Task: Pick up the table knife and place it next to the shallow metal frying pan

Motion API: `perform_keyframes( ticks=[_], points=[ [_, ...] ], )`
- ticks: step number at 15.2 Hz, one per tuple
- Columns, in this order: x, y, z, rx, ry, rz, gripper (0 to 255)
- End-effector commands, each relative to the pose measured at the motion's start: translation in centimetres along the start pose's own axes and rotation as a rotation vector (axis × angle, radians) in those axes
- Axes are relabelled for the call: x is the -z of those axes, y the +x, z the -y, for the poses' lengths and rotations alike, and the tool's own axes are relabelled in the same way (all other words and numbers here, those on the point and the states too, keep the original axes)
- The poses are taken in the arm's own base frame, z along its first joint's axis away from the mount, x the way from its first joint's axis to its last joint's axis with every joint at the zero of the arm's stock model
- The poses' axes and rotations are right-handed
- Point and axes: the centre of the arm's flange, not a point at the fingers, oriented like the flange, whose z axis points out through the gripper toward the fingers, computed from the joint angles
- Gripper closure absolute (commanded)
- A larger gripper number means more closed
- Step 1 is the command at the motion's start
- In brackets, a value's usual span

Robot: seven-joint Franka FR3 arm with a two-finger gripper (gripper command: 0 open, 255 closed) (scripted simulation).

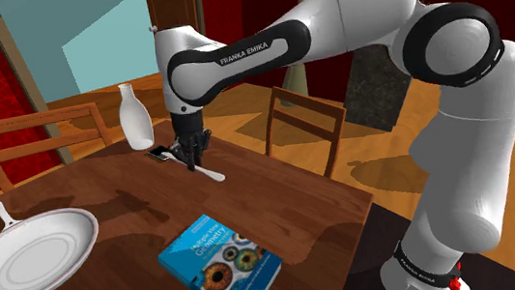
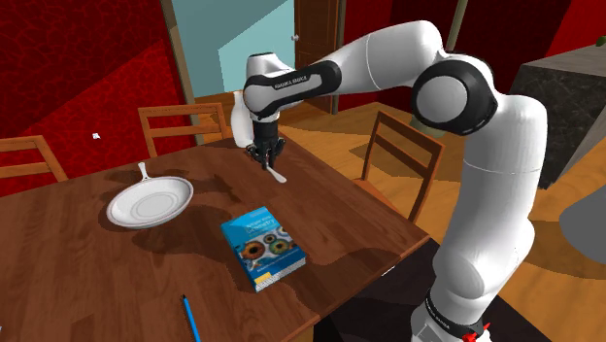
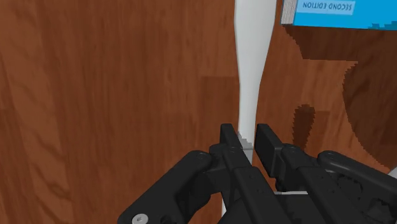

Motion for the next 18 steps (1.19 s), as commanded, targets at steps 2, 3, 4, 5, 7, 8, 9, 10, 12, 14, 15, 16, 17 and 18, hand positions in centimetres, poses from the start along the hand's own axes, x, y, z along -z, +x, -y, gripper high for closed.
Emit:
perform_keyframes(
  ticks=[2,3,4,5,7,8,9,10,12,14,15,16,17,18],
  points=[
    [0.0,3.1,2.6,-0.001,0.000,0.000,255],
    [0.0,4.2,3.4,-0.001,0.000,0.000,255],
    [0.0,5.2,4.2,-0.001,0.000,0.000,255],
    [0.0,6.9,5.5,-0.001,0.000,0.000,255],
    [-1.0,6.9,5.4,-0.001,0.000,0.000,255],
    [-1.6,6.9,5.4,-0.001,0.000,0.000,255],
    [-2.1,6.9,5.4,-0.001,0.000,0.000,255],
    [-2.6,6.9,5.4,-0.001,0.000,0.000,255],
    [-3.7,6.9,5.4,-0.001,0.000,0.000,255],
    [-4.7,7.0,5.3,-0.001,0.000,0.000,255],
    [-5.3,7.0,5.3,-0.001,0.000,0.000,255],
    [-5.8,7.0,5.3,-0.001,0.000,0.000,255],
    [-6.3,7.0,5.3,-0.001,0.000,0.000,255],
    [-6.8,7.0,5.3,-0.001,0.000,0.000,255]
  ],
)
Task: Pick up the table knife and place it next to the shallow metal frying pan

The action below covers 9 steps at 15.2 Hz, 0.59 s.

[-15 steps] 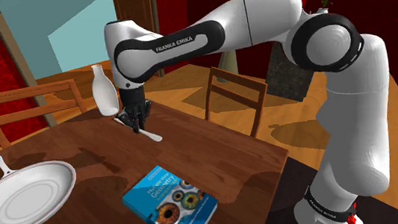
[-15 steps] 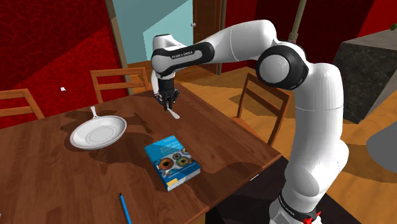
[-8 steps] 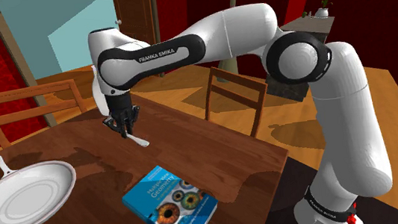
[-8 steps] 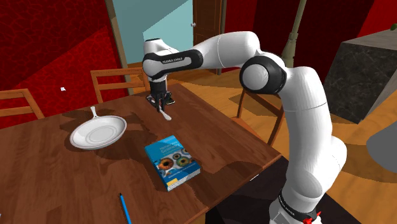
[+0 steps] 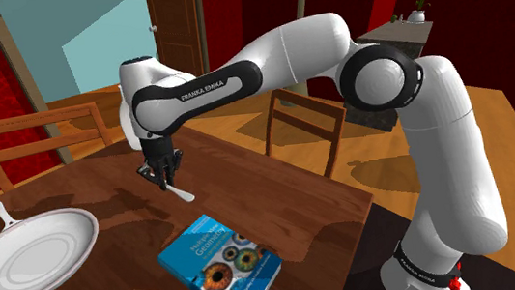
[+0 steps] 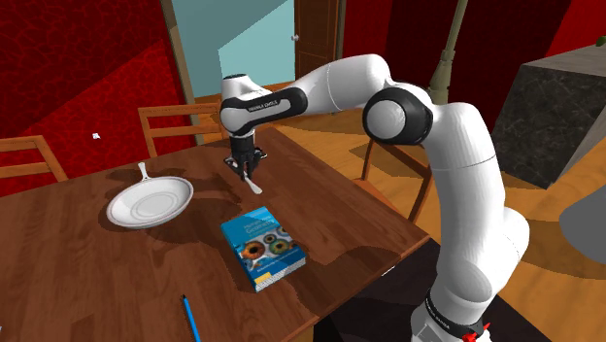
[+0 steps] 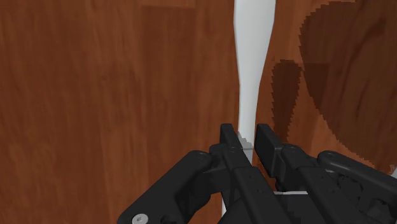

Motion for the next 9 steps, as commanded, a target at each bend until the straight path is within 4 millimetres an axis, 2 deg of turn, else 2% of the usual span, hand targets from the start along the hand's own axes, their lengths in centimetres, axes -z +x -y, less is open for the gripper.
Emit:
perform_keyframes(
  ticks=[1,7,9],
  points=[
    [-1.1,0.1,-0.1,0.000,0.000,0.000,255],
    [-4.2,0.1,-0.2,0.000,0.000,0.000,255],
    [-4.2,0.1,-0.2,0.000,0.000,0.000,255]
  ],
)
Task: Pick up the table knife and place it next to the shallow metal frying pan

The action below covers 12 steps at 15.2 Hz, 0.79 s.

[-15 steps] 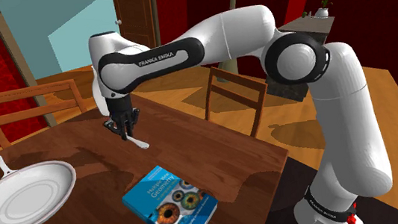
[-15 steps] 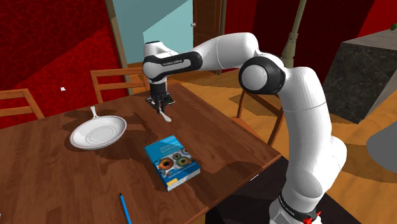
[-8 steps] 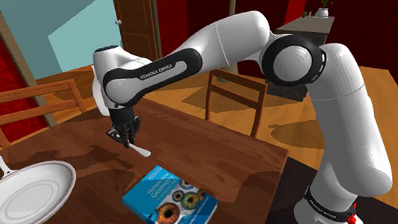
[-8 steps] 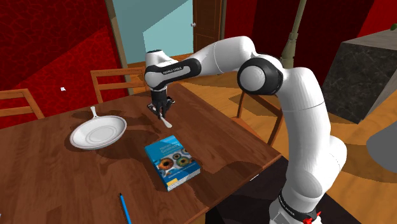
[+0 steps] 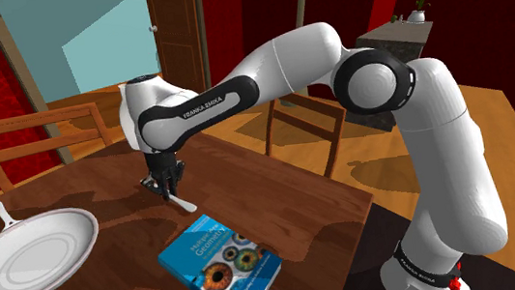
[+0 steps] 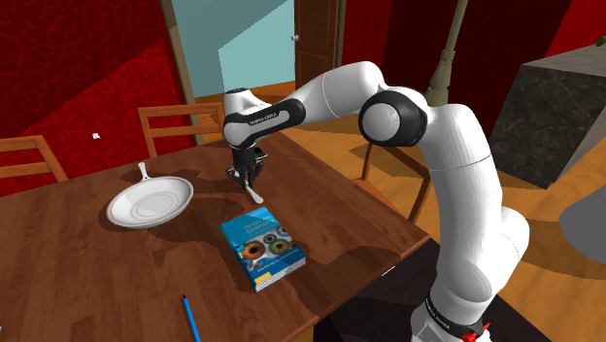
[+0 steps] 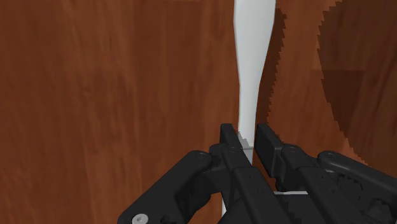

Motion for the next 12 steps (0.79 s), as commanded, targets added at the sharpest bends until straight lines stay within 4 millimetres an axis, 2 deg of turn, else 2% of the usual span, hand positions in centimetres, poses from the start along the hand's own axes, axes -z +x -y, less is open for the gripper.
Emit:
perform_keyframes(
  ticks=[1,6,7,12],
  points=[
    [-0.10,-0.01,-0.01,0.000,0.000,-0.001,255],
    [-0.10,-0.01,-0.01,0.000,0.000,0.000,255],
    [-0.10,-0.01,-0.01,0.000,0.000,0.000,0],
    [-0.10,-0.01,-0.01,0.000,0.000,0.000,0]
  ],
)
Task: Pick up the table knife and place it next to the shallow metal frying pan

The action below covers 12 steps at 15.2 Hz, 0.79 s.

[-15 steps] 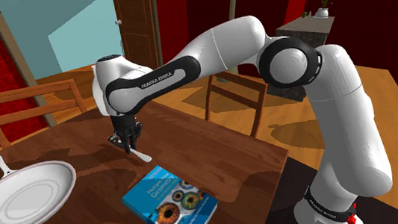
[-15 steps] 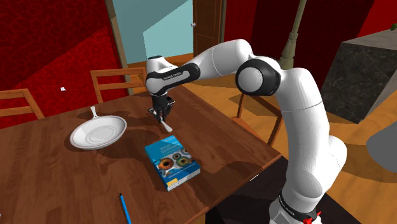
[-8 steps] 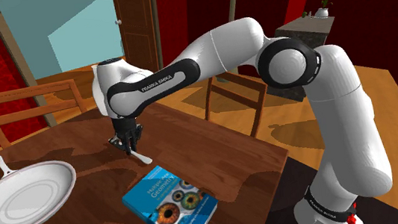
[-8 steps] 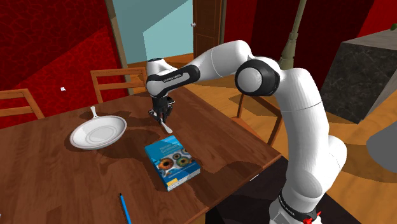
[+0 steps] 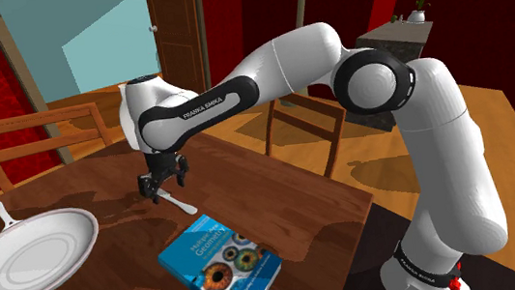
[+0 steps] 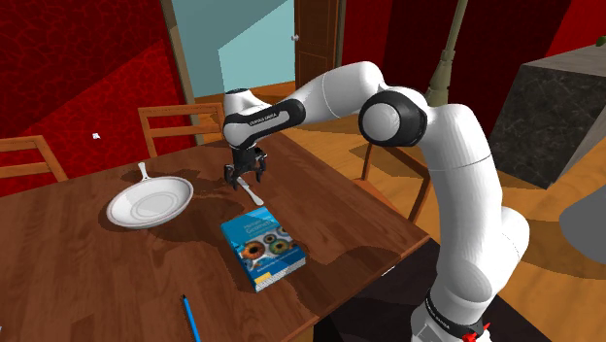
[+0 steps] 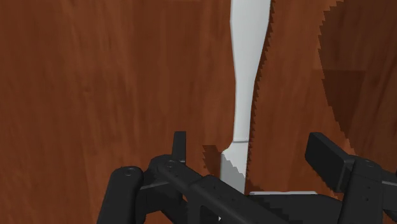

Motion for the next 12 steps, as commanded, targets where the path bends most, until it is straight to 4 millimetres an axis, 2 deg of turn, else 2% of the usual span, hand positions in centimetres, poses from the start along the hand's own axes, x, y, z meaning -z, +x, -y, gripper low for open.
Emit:
perform_keyframes(
  ticks=[1,4,12],
  points=[
    [1.3,0.0,0.0,0.000,0.000,0.000,0],
    [5.0,0.0,0.0,0.000,0.000,0.000,0],
    [5.0,0.0,0.0,0.000,0.000,0.000,0]
  ],
)
